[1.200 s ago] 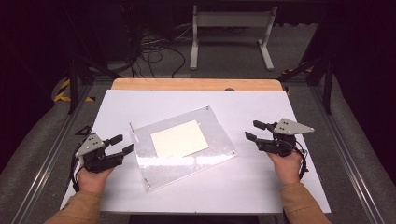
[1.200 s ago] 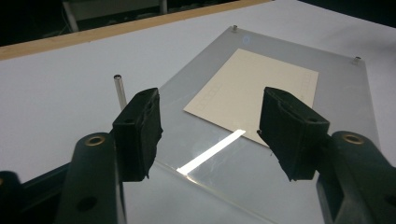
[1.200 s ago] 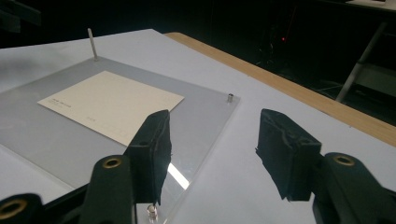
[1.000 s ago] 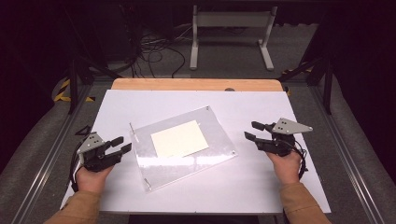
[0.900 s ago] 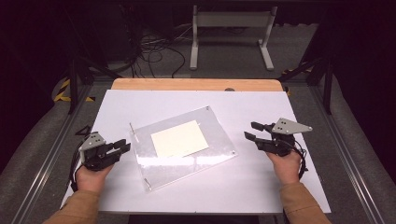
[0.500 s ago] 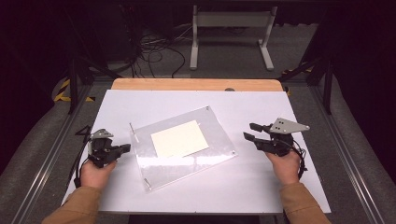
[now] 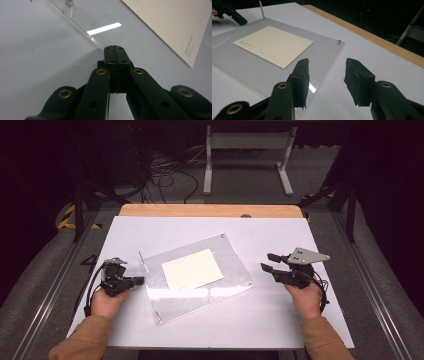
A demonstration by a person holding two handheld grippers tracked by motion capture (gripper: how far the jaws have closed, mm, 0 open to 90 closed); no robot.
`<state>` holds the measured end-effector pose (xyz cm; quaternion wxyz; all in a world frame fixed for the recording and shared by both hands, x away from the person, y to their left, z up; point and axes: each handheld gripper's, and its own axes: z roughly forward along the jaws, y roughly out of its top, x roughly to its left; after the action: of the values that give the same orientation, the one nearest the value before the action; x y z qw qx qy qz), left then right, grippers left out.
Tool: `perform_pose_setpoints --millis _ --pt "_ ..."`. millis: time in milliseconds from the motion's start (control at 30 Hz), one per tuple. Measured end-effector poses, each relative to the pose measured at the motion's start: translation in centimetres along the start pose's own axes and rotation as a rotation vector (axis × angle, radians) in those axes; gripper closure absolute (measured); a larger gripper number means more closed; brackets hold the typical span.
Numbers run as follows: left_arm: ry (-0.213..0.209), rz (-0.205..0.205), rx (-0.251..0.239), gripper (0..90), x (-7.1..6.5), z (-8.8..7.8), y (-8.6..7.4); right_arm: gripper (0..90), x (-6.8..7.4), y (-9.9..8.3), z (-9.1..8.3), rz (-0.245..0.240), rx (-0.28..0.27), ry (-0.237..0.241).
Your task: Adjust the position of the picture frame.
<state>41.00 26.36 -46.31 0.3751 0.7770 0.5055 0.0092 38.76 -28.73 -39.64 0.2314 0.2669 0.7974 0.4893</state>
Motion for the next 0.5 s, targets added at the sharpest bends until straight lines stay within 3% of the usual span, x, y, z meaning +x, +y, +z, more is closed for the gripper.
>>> perform_pose_setpoints --millis 100,267,400,500 --pt "-0.037 -0.024 -0.01 89.9 0.1 0.4 0.2 53.9 0.0 0.1 -0.3 0.003 -0.004 -0.002" --pt "0.004 0.064 0.018 89.9 -1.8 2.1 1.9 54.1 -0.3 -0.1 -0.3 0.011 0.001 -0.005" --pt "-0.011 0.099 0.016 89.9 -2.8 3.7 3.2 56.0 -0.8 -0.1 -0.4 0.023 0.007 -0.014" --pt "-0.012 0.122 0.011 89.9 -4.0 4.9 4.0 63.2 -1.4 -0.1 -0.4 0.054 0.027 -0.002"
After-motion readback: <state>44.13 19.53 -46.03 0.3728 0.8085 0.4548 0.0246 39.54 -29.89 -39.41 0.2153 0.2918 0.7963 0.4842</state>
